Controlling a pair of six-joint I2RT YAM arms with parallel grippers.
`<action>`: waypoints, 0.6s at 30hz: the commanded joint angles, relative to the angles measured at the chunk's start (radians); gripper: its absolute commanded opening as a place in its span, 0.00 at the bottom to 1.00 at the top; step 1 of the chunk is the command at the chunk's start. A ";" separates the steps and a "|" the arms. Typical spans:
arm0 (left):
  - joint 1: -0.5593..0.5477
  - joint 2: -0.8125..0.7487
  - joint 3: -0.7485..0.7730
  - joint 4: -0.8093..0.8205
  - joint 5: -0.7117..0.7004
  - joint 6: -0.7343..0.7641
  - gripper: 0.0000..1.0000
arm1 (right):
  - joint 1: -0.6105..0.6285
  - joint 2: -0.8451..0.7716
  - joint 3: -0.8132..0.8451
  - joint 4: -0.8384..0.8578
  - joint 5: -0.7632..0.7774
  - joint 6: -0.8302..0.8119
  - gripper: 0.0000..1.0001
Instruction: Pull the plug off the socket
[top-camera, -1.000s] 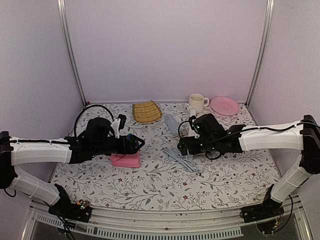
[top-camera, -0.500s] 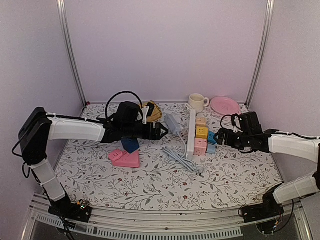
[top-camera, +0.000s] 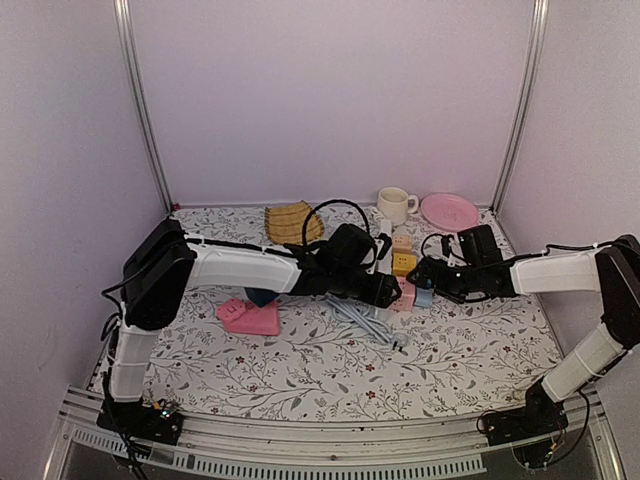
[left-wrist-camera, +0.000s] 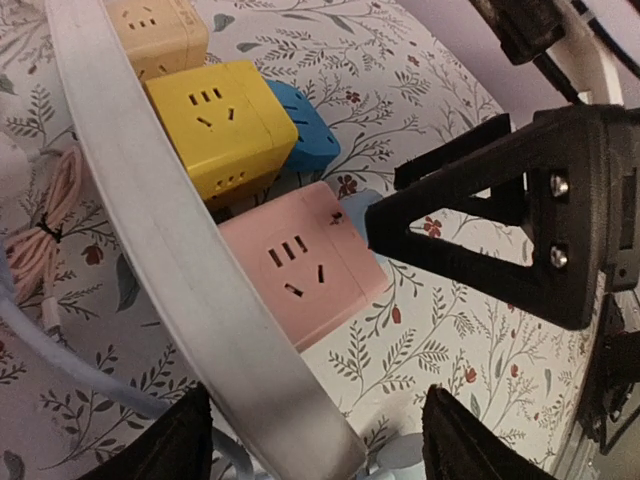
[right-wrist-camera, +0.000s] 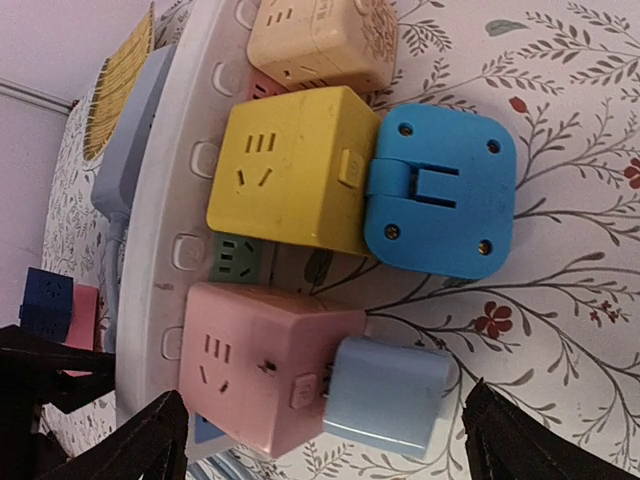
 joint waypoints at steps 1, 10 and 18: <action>-0.034 0.090 0.164 -0.189 -0.235 0.014 0.71 | 0.030 0.034 0.065 0.043 0.036 0.038 0.96; -0.037 0.257 0.435 -0.360 -0.399 0.034 0.68 | 0.023 -0.034 0.029 0.011 0.157 0.059 0.96; -0.026 0.343 0.560 -0.438 -0.332 0.029 0.49 | 0.008 -0.052 0.014 -0.020 0.165 0.042 0.97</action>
